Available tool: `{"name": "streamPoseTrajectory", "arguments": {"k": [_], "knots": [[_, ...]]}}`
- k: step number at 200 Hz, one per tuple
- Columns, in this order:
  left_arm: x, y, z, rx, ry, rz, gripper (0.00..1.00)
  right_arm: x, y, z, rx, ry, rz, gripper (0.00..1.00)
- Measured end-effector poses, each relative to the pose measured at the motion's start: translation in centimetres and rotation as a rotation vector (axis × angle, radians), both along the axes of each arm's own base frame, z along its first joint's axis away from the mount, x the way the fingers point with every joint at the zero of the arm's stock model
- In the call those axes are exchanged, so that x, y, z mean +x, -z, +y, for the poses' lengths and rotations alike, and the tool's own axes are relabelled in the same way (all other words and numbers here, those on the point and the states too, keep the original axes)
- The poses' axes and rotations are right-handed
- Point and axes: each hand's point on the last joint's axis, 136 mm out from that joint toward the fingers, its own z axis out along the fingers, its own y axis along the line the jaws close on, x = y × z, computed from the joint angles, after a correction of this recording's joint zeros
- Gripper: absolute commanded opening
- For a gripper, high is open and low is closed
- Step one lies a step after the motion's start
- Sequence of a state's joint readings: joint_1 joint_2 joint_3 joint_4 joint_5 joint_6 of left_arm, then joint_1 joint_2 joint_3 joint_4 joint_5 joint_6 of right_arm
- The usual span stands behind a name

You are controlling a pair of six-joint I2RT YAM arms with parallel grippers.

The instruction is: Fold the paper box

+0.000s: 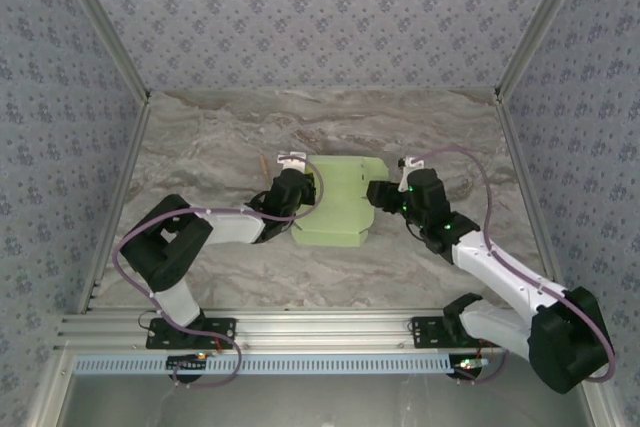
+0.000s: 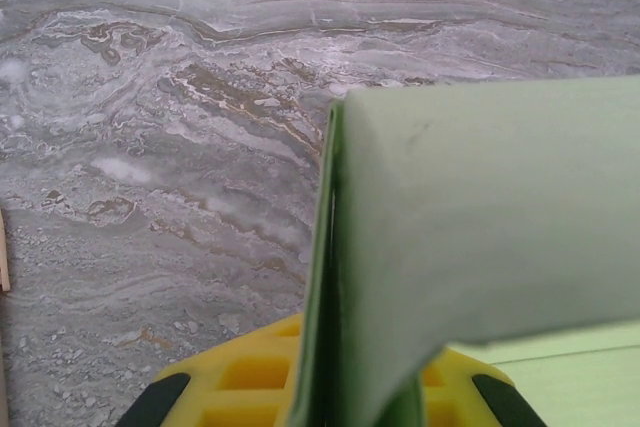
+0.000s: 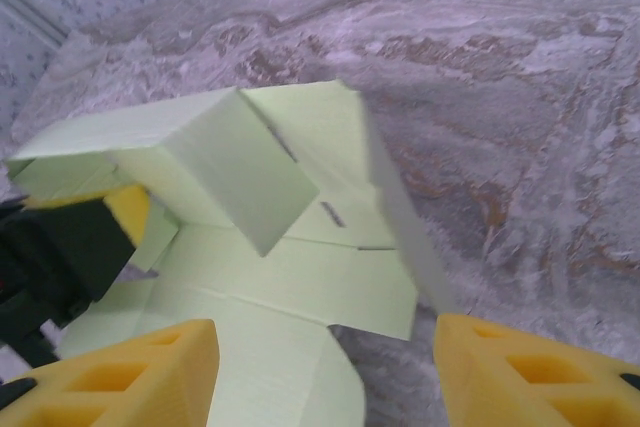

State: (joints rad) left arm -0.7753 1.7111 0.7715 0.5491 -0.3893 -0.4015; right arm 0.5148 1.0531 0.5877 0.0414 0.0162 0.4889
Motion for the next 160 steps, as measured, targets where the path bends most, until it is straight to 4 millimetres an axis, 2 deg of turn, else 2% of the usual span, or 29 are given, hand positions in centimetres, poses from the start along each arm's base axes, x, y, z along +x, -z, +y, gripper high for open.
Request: {"name": "streamPoseTrajectory", "arguments": {"k": [30,59,95,132,160], "knots": [[0.0,0.0,0.0,0.000,0.000,0.000,0.02,-0.5,-0.2,1.4,-0.028,-0.017,0.021,0.60],[0.0,0.0,0.0,0.001,0.000,0.001,0.02,-0.5,1.6,2.0,-0.054,-0.017,0.082,0.60],[0.0,0.0,0.0,0.001,0.000,0.001,0.02,-0.4,4.4,1.8,-0.082,0.006,0.168,0.65],[0.0,0.0,0.0,0.001,0.000,0.001,0.02,0.9,4.9,0.7,-0.055,0.052,0.182,0.68],[0.0,0.0,0.0,0.001,0.000,0.000,0.02,1.6,5.6,0.7,-0.035,0.050,0.196,0.68]]}}
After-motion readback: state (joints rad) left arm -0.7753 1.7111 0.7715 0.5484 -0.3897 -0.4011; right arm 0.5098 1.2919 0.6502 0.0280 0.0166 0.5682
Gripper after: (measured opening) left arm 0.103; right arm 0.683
